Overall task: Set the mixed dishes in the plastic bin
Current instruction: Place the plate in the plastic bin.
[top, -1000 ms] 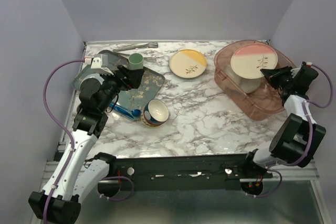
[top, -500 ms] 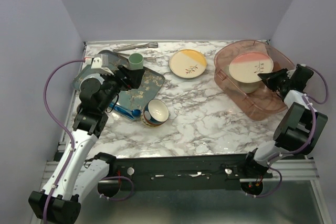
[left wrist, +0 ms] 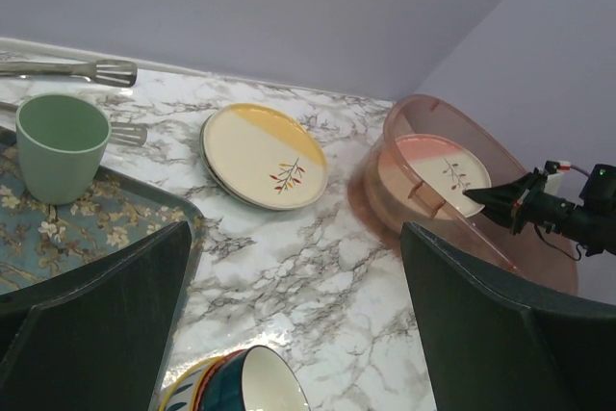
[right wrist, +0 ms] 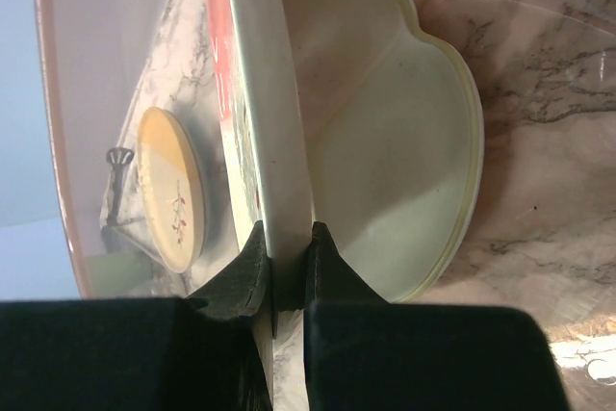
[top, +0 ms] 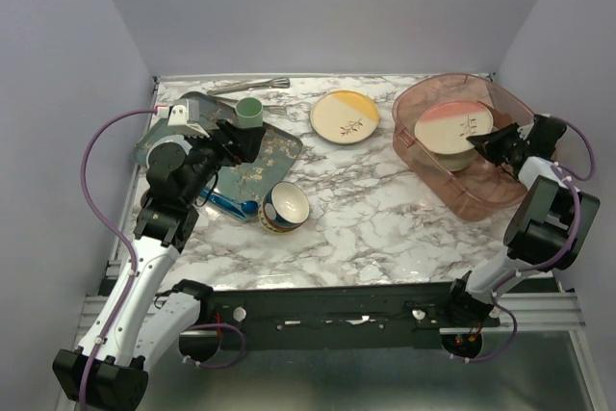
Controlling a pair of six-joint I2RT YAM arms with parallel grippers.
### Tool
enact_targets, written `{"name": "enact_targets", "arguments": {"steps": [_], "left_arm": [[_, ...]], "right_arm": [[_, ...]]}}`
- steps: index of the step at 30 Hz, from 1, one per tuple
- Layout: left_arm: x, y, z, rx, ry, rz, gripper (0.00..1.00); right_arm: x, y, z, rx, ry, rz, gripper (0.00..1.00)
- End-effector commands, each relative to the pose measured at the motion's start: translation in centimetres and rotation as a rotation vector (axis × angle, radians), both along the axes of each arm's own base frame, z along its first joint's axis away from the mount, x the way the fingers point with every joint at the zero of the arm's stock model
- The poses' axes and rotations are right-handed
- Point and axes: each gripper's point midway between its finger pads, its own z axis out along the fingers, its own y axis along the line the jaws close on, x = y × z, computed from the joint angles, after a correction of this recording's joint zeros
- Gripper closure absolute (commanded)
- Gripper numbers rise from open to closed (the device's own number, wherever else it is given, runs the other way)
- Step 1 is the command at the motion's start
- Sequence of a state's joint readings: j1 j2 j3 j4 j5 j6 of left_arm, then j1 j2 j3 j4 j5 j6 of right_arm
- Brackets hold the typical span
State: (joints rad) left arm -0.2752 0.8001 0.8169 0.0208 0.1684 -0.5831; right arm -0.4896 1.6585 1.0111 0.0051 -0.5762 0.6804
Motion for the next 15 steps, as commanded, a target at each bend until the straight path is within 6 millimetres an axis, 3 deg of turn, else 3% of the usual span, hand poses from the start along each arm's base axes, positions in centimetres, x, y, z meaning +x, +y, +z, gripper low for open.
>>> {"name": "enact_targets", "arguments": {"steps": [1,15], "left_arm": [[0.3,0.1,0.0,0.010,-0.019,0.010,0.01],[0.2,0.1,0.2,0.009,-0.022,0.009,0.01]], "right_arm": [[2.0,0.1,2.8,-0.041,-0.095,0.044,0.85],[2.5,-0.1,1.2,-0.068,-0.052,0.073,0.68]]}}
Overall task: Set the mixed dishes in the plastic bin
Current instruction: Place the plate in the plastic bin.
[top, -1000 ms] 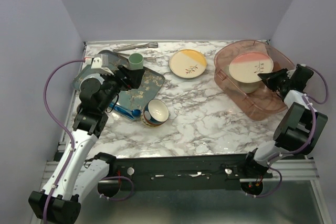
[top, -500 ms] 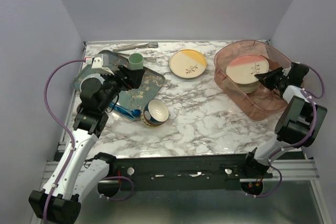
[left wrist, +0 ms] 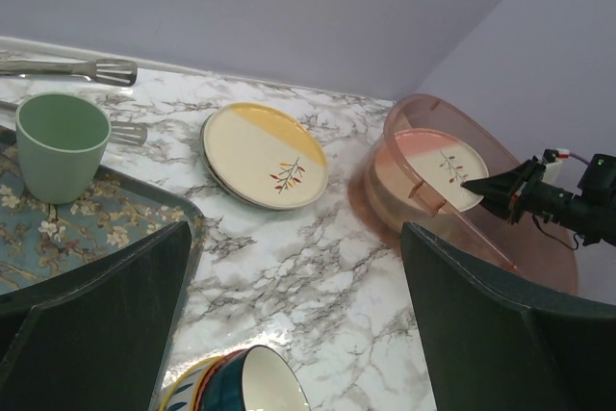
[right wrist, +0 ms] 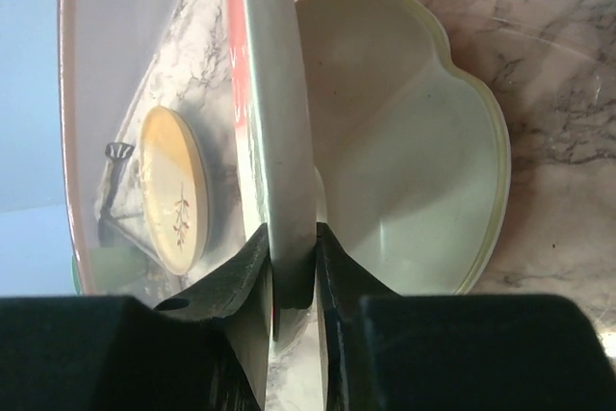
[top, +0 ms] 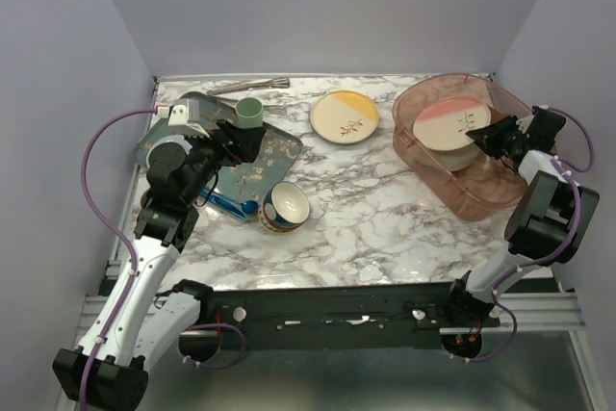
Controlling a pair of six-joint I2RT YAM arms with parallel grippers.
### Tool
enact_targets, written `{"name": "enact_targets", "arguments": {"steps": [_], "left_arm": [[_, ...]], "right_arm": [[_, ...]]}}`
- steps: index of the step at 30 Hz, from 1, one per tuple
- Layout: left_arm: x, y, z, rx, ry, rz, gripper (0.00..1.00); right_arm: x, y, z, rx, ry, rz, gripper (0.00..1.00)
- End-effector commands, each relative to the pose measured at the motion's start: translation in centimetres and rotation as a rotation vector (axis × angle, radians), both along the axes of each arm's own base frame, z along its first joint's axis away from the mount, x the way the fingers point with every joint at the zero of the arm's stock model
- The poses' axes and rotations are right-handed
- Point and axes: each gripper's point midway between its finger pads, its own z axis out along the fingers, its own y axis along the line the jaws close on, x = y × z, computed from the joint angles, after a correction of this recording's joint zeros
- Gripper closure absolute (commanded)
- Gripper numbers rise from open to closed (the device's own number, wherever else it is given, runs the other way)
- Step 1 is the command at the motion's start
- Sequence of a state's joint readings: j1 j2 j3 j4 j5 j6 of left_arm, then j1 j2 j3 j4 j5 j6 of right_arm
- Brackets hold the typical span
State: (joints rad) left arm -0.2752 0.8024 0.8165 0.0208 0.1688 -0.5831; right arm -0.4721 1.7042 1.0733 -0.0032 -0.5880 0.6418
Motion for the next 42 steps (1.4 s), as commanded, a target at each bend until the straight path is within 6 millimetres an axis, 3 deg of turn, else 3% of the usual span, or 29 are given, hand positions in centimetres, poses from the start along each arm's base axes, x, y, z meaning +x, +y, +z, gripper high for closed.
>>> {"name": "enact_targets", "arguments": {"steps": [1,10,14,42], "left_arm": [[0.1,0.1,0.2,0.009,-0.025,0.008,0.01],[0.1,0.1,0.3,0.010,-0.027,0.008,0.01],[0.1,0.1,0.3,0.009,-0.028,0.008,0.01],[0.0,0.2,0.4,0.009,-0.030,0.006,0.01]], "right_arm": [[0.7,-0.2,0.3,-0.024,-0.006,0.023,0.68],[0.6,-0.5,-0.2,-0.046,0.016,0.023,0.66],[0.6,-0.7,-0.4,-0.055,0.025,0.021,0.59],[0.8,-0.3,-2.6,-0.089,0.095,0.064,0.43]]}}
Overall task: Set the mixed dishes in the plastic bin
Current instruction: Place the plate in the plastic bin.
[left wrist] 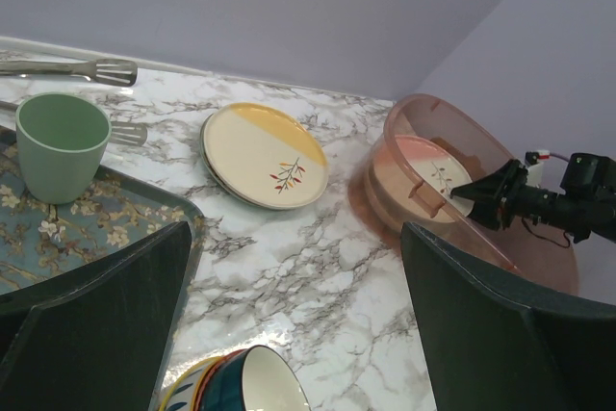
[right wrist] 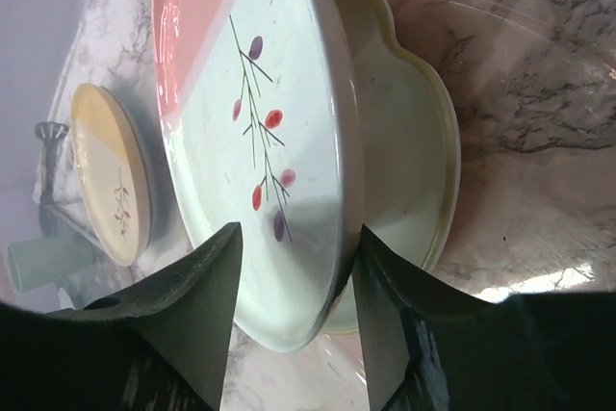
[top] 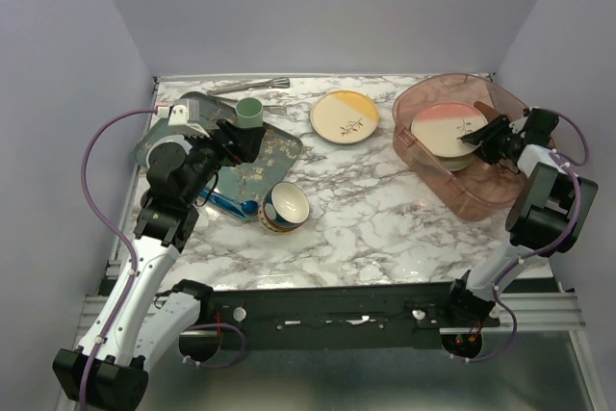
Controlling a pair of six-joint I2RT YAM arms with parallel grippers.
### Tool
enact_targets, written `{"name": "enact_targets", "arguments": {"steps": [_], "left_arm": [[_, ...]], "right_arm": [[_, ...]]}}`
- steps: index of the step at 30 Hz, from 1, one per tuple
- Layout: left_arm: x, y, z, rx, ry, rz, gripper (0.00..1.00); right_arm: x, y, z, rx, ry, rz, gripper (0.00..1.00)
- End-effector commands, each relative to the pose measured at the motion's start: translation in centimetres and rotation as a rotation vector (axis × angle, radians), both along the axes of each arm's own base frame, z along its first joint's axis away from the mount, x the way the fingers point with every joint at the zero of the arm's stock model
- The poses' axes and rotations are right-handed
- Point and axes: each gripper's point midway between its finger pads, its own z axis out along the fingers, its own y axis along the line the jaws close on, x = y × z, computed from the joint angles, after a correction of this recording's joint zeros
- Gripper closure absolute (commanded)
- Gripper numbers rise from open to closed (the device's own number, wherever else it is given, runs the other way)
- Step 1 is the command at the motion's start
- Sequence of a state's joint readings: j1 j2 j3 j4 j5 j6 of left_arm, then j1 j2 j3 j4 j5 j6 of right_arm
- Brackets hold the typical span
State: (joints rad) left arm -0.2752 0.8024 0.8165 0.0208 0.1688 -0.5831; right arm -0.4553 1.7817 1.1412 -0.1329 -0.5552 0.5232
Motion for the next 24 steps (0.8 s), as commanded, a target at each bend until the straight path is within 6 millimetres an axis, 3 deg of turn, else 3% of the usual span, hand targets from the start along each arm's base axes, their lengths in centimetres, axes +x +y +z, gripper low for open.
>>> {"name": "enact_targets", "arguments": {"steps": [1,11,24], "left_arm": [[0.04,0.18,0.42,0.009,-0.030,0.008,0.01],[0.05,0.13,0.26,0.010,-0.025,0.006,0.01],[0.01,0.19,0.39,0.009,-0.030,0.008,0.01]], "right_arm": [[1.01,-0.26,0.42,-0.034,-0.012,0.012,0.43],[0.93,-0.38,0.02,-0.057,0.013,0.014,0.31],[0.18,-1.08,0.54,-0.120,0.041,0.001,0.28]]}}
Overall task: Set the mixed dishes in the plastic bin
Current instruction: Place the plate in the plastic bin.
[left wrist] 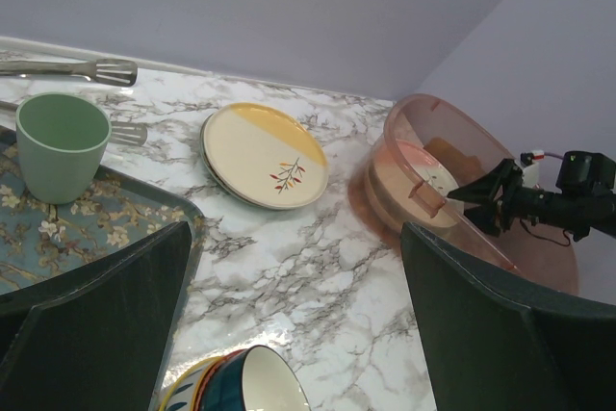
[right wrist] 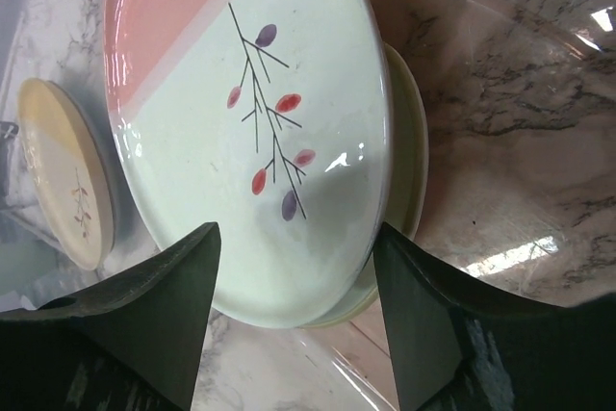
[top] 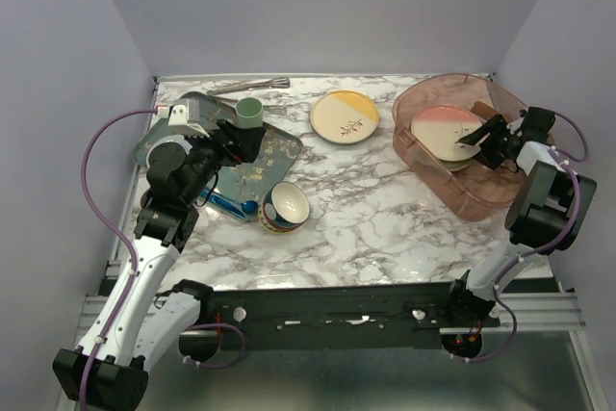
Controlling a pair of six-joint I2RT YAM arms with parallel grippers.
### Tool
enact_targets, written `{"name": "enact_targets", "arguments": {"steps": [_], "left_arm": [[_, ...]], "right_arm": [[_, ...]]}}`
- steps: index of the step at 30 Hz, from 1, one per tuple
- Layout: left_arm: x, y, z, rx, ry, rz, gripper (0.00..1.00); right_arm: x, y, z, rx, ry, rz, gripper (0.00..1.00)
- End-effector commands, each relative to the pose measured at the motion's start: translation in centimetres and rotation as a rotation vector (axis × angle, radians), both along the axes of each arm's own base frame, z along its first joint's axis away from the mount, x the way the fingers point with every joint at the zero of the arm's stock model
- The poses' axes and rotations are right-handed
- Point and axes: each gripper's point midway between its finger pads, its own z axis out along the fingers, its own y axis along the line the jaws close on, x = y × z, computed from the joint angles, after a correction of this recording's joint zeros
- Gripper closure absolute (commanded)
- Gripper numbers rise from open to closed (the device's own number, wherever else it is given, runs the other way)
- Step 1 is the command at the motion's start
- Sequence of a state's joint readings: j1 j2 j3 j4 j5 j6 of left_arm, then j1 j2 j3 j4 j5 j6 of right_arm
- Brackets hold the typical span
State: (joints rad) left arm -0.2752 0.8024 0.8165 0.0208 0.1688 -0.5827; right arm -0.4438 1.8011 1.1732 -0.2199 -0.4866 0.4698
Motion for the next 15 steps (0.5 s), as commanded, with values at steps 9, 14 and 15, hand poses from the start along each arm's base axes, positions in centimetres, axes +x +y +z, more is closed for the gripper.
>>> {"name": "enact_targets", "arguments": {"steps": [9,14,15], "left_arm": [[0.0,0.2,0.5,0.008,-0.031,0.011,0.01],[0.0,0.2,0.5,0.011,-0.032,0.009,0.01],[0.0,0.3,0.5,0.011,-0.032,0.011,0.01]], "right_arm": [[-0.1,-0.8,2.6,-0.108,-0.038,0.008,0.25],[-1.1,-0.9,3.9,-0.162,-0.061,0.008,0.24],[-1.5,-0.8,3.9,-0.166,-0.059,0.012,0.24]]}}
